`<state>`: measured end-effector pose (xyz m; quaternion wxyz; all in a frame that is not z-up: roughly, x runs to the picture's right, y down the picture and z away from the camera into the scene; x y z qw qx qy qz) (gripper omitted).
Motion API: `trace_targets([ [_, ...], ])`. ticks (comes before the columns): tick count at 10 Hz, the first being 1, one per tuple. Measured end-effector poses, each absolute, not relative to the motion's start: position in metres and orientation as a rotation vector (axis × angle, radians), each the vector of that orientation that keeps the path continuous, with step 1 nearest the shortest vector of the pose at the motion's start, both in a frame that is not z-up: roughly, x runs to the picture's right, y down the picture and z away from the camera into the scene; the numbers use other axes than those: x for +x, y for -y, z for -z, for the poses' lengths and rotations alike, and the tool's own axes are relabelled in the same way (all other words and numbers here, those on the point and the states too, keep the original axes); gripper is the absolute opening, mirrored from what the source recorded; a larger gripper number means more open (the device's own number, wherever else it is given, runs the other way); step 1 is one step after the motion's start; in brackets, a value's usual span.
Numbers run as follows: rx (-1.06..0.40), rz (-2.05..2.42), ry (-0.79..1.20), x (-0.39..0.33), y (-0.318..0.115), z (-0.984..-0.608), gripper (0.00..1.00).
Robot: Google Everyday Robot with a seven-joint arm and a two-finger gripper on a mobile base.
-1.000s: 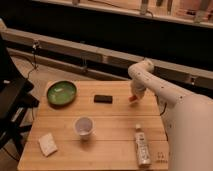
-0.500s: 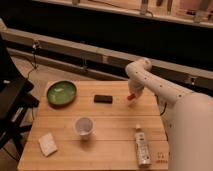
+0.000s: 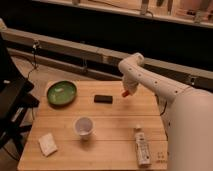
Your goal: Place the pepper in the ceramic bowl
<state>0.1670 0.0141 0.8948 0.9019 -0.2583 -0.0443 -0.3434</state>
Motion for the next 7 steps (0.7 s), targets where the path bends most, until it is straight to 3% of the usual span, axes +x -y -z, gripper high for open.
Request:
trace_targets([
  [7,-0.505,0.796,0.1,0.127,0.007,-0.879,0.0],
])
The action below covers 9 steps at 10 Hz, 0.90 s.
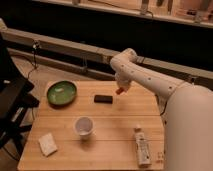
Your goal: Place the pepper in the ceramic bowl
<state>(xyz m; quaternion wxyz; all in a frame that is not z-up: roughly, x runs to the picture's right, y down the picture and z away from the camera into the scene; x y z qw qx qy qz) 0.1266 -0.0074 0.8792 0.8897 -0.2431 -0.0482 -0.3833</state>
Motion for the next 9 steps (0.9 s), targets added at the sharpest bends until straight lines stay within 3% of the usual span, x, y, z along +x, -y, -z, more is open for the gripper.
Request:
trace_targets([
  [9,-0.479,0.875,0.104,0.087,0.027,-0.872,0.0],
])
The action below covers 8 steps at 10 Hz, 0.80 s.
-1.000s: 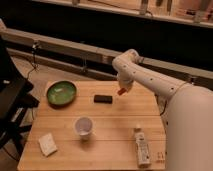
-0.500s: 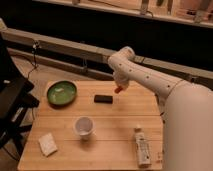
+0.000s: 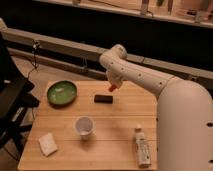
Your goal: Place the pepper in the ceramic bowl
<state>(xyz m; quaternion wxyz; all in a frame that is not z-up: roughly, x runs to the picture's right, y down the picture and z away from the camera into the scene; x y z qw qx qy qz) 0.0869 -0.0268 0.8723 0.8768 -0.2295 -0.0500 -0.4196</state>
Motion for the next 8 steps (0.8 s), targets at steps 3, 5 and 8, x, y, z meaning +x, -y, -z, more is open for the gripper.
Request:
trace_targets([
  [3,-0.468,0.921,0.115,0.058,0.035,-0.87,0.0],
  [5,-0.466,0.945,0.121,0.037,0.039,-0.868,0.0],
  [8,-0.46,0.969,0.125,0.035,0.046,-0.866,0.0],
])
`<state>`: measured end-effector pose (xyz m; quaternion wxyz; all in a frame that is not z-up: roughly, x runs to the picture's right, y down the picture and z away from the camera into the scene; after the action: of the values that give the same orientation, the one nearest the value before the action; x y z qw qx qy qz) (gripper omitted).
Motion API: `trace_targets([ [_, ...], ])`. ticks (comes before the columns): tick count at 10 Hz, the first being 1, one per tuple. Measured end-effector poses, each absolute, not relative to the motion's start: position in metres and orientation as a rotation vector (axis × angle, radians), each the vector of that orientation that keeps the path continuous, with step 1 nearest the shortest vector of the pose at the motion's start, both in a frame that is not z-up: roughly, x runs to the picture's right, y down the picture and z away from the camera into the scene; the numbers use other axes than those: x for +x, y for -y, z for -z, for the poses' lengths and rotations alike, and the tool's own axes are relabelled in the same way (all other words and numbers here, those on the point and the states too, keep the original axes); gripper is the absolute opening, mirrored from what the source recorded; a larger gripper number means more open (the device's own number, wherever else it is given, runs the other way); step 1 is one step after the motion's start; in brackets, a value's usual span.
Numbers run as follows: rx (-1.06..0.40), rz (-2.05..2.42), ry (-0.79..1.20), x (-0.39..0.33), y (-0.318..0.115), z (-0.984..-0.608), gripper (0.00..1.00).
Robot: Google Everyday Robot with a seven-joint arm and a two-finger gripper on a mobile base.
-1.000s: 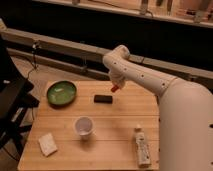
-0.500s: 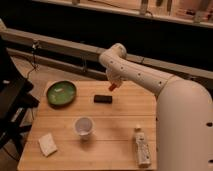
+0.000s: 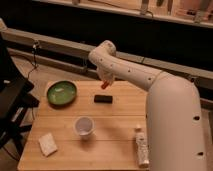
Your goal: Place the pepper in the ceramic bowl
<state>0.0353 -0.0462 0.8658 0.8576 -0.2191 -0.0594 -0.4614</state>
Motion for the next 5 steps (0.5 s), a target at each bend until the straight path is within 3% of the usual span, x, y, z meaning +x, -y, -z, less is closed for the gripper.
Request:
trace_targets([
  [5,-0.431,1.017,0.157,0.0,0.047,-0.867,0.0],
])
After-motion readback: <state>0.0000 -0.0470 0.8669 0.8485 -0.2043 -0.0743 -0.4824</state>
